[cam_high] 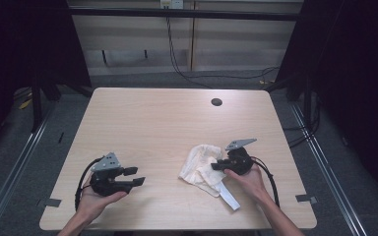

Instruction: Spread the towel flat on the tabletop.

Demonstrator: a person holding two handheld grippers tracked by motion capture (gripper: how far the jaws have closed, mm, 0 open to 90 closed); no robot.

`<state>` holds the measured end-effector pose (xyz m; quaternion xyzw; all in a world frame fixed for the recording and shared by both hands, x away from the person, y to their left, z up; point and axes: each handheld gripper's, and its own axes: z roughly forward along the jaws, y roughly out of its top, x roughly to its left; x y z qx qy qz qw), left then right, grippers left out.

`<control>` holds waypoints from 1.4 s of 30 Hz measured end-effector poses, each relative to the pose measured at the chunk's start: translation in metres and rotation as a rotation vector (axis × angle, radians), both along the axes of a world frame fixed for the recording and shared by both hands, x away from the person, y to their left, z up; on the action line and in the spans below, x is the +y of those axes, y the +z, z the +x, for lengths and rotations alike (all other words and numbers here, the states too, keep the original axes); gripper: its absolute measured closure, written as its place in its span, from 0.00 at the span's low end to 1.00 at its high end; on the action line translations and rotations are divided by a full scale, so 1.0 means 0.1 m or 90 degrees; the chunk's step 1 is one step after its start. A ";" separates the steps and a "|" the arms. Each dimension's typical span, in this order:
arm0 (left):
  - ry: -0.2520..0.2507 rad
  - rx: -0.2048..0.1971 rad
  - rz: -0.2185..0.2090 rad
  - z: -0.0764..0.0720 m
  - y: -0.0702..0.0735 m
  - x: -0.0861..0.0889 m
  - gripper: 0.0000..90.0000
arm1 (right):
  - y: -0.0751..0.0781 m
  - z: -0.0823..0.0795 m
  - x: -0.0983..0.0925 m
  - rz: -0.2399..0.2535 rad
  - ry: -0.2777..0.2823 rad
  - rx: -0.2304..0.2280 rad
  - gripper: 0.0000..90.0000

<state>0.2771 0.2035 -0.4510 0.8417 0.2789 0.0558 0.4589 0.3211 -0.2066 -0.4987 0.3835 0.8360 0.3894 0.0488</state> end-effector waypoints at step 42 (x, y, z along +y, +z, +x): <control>-0.125 0.066 0.075 0.06 -0.47 -0.60 0.86 | 0.26 -0.84 0.67 0.042 0.168 -0.025 0.78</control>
